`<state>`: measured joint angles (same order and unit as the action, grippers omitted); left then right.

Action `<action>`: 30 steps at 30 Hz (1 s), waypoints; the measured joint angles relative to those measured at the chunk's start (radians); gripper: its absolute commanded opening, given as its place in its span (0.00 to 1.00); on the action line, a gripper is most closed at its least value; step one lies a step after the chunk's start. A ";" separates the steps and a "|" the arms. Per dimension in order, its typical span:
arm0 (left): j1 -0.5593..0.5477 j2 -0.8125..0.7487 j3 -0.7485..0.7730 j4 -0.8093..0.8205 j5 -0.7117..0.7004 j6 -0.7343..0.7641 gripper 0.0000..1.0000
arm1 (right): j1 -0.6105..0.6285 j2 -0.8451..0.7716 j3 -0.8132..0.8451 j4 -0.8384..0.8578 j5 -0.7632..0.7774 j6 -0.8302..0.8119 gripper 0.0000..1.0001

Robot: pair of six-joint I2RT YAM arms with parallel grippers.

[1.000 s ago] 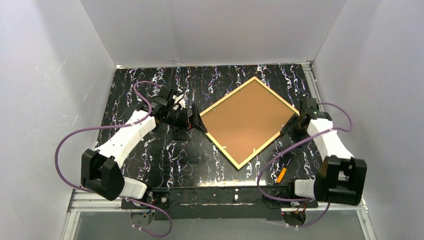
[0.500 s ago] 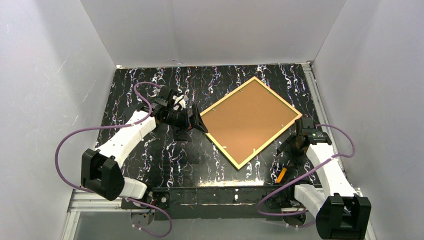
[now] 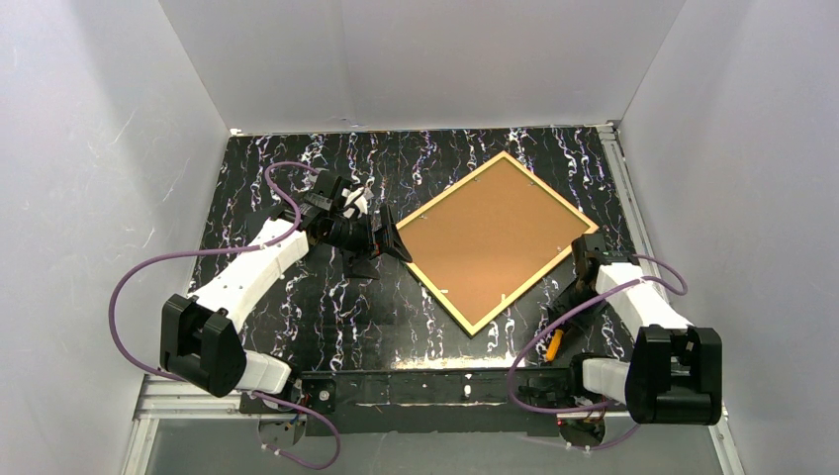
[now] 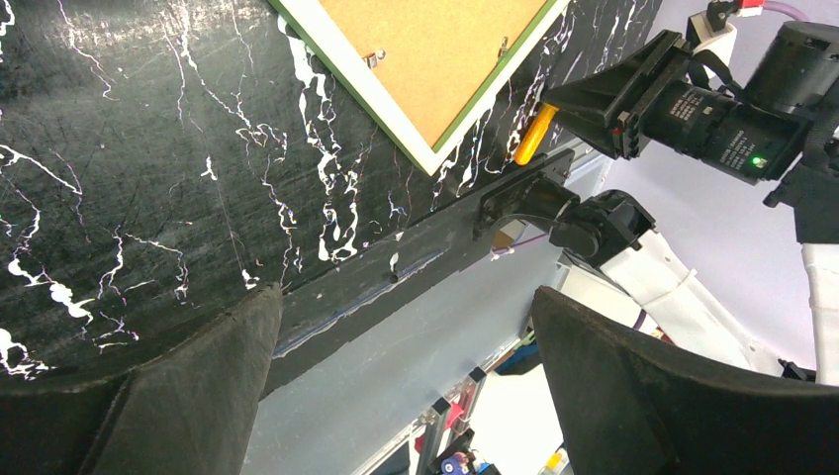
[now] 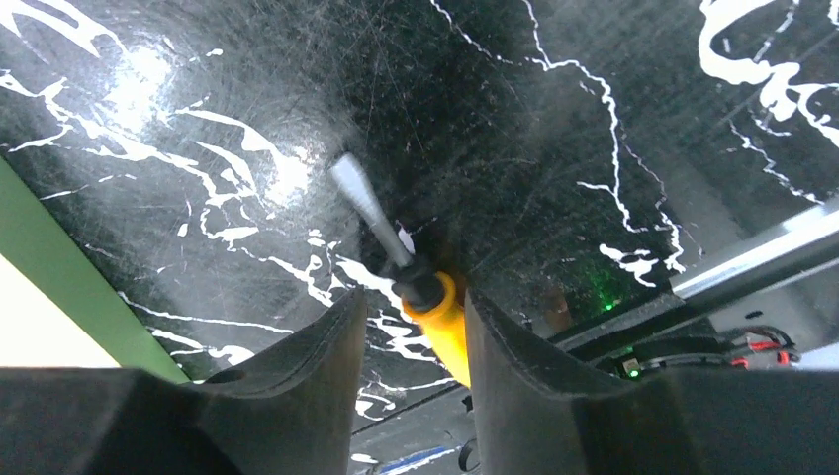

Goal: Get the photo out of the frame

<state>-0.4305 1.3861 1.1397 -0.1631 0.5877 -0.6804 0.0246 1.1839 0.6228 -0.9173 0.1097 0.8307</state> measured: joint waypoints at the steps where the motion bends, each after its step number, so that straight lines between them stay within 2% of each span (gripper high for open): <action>1: 0.000 0.000 0.000 0.000 0.000 0.000 0.98 | 0.000 0.009 -0.007 0.011 -0.004 -0.001 0.44; 4: 0.000 0.000 0.000 0.000 0.000 0.000 0.98 | 0.002 0.014 -0.029 0.038 -0.008 0.002 0.39; 14: 0.000 0.020 -0.004 0.009 0.004 0.000 0.98 | 0.009 -0.047 -0.063 0.078 -0.002 0.009 0.38; 18: 0.000 0.031 -0.013 0.010 0.002 0.001 0.98 | 0.020 -0.065 -0.073 0.094 0.012 0.020 0.23; 21: -0.003 0.031 -0.017 0.011 -0.004 0.005 0.98 | 0.025 -0.103 -0.091 0.104 0.018 0.031 0.01; 30: -0.039 0.034 -0.018 0.014 -0.026 0.028 0.98 | 0.030 -0.115 -0.096 0.122 0.002 0.024 0.01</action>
<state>-0.4690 1.4200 1.1221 -0.1486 0.5617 -0.6521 0.0547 1.0691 0.5270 -0.7956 0.1112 0.8551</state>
